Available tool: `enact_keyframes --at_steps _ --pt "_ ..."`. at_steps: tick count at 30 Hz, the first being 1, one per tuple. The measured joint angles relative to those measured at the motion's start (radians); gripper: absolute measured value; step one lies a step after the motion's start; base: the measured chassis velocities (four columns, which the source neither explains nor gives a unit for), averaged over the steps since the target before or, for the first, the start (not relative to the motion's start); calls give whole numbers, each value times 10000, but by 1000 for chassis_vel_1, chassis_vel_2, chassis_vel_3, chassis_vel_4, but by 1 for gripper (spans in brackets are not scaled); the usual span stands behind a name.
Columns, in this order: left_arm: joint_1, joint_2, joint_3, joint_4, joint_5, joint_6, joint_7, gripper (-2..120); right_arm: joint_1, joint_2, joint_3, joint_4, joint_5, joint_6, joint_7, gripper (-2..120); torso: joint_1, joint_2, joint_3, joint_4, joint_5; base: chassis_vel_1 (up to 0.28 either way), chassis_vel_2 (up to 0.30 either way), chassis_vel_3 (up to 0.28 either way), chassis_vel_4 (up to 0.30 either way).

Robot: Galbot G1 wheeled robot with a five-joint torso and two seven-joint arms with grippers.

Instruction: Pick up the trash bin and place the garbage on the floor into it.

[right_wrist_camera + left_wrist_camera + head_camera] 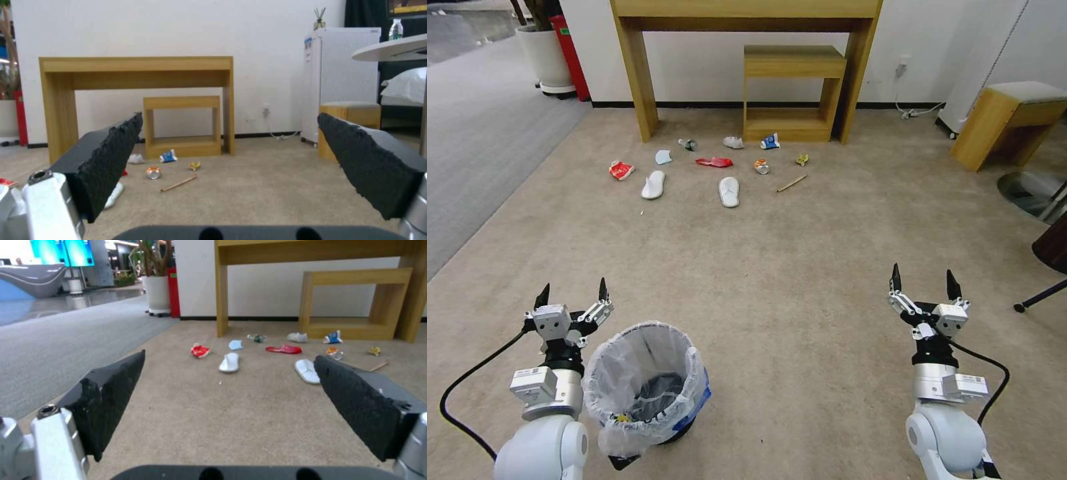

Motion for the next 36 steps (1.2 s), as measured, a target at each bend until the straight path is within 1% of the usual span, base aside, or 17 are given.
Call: enact_keyframes --at_steps 6,17,27,36 --pt "57 -22 21 -145 -35 61 -24 100 -46 -7 30 62 -9 -2 3 100 0 0 0 0 1 0 0 0 0" --pt "63 12 1 -160 -120 164 -85 100 -41 -45 40 137 -96 -176 72 100 0 0 0 0 0 0 0 0 0" --pt "299 107 7 -417 -151 321 -147 100 -15 -161 6 31 -59 -161 64 100 0 0 0 0 1 0 0 0 0" --pt "621 165 151 -689 -77 910 -514 100 -15 -316 44 1 78 -188 108 100 0 0 0 0 1 0 0 0 0"
